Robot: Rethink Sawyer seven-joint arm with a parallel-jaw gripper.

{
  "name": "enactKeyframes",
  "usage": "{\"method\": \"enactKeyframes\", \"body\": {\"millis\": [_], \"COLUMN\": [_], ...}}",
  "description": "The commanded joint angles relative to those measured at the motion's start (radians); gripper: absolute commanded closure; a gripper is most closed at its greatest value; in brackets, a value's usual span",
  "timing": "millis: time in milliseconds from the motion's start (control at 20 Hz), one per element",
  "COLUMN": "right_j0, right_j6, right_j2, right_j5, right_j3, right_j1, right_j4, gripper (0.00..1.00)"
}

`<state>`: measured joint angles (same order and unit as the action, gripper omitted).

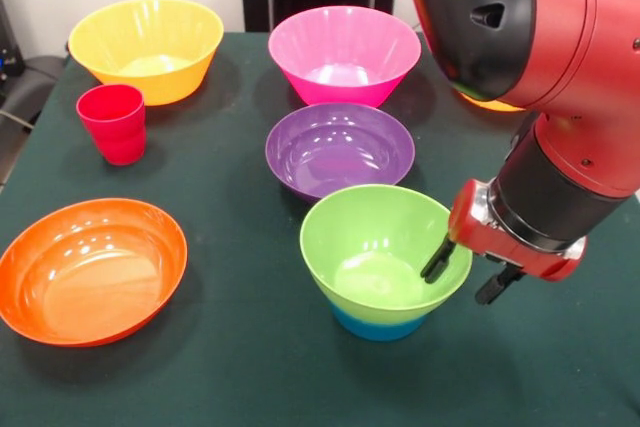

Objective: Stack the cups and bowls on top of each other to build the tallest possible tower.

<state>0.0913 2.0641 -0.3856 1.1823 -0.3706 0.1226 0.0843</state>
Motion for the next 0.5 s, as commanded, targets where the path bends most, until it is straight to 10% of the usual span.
{"method": "enactKeyframes", "body": {"millis": [50, 500], "right_j0": [0.017, 0.011], "right_j6": [0.113, 0.094], "right_j2": [0.066, 0.061], "right_j5": [-0.054, -0.015], "right_j3": [-0.119, -0.078], "right_j1": [-0.003, -0.011], "right_j4": [-0.011, 0.001], "gripper": [0.00, 0.00]}}
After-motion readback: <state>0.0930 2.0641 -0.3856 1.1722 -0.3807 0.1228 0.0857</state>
